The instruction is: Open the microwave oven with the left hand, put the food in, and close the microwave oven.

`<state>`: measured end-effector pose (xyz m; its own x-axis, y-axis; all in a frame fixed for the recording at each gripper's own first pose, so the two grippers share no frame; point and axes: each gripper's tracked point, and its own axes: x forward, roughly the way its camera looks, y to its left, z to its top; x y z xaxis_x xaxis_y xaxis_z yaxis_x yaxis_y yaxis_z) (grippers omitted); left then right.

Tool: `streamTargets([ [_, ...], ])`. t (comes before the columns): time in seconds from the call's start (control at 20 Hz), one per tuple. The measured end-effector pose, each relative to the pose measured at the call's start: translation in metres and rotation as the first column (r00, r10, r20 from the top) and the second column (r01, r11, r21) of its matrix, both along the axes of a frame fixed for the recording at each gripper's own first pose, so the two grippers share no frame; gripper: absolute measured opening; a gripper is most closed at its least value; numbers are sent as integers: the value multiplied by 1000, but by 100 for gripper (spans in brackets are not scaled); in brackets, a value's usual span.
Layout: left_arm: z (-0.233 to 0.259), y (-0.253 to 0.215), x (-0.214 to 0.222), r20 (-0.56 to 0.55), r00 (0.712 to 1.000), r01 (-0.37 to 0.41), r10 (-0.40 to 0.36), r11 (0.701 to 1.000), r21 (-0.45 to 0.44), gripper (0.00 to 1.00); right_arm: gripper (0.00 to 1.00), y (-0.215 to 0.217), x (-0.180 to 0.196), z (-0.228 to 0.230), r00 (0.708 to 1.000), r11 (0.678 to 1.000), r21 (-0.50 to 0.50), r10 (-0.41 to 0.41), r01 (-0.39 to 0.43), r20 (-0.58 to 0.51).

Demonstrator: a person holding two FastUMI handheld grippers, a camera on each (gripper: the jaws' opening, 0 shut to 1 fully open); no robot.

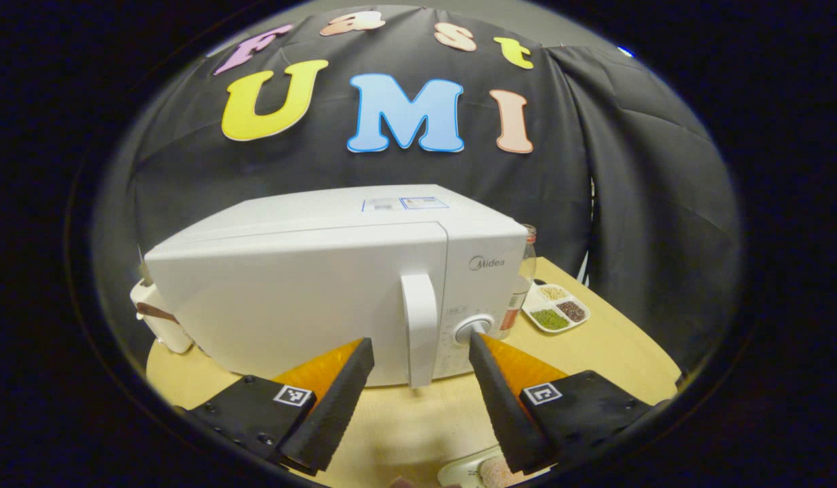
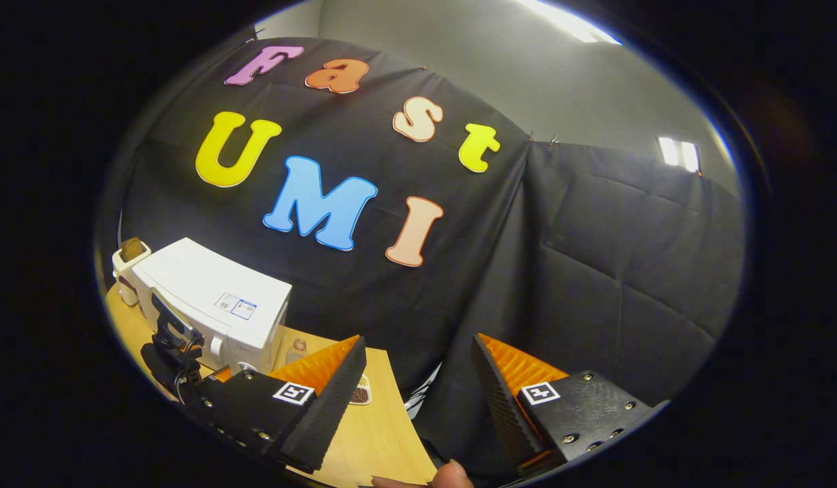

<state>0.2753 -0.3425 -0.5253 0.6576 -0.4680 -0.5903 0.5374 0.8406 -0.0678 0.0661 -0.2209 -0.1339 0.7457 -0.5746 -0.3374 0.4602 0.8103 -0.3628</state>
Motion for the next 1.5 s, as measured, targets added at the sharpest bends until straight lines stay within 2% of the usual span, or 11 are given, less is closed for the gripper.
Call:
streamTargets([
  [0.15,-16,-6,8,-15,1000,1,-1,1000,9,95,95,1,2,-12,1000,1000,22,-11,12,-18],
  [0.3,-41,-10,14,-62,998,-11,13,1000,22,82,95,2,4,-14,1000,1000,18,-7,7,-18],
  [0.5,-50,-8,16,-115,992,-49,49,999,-3,71,95,3,6,-13,1000,1000,22,-2,2,-4],
  [0.55,-53,-7,17,-130,990,-60,59,998,-8,67,95,4,4,-12,1000,1000,25,1,-1,0],
  [0.6,-54,-11,16,-149,987,-67,61,997,-34,52,95,3,2,-12,1000,1000,20,0,0,2],
  [0.75,-55,-10,14,-150,987,-69,65,997,-21,41,95,3,-5,-7,1000,1000,28,0,0,17],
  [0.85,-54,-11,14,-97,994,-42,41,999,-2,33,95,8,-11,-10,1000,998,55,0,-1,20],
  [1.05,-55,-10,14,-38,998,-41,41,999,-12,17,95,20,-26,-5,999,996,84,17,-20,41],
  [1.15,-56,-10,12,-43,999,-33,32,999,-22,16,95,24,-34,2,998,996,84,27,-32,61],
  [1.3,-54,-9,11,-4,1000,18,-18,1000,13,16,95,30,-47,8,995,995,91,35,-43,90],
  [1.5,-55,-8,10,-11,999,46,-46,998,39,16,95,34,-63,8,994,991,121,37,-49,99],
])
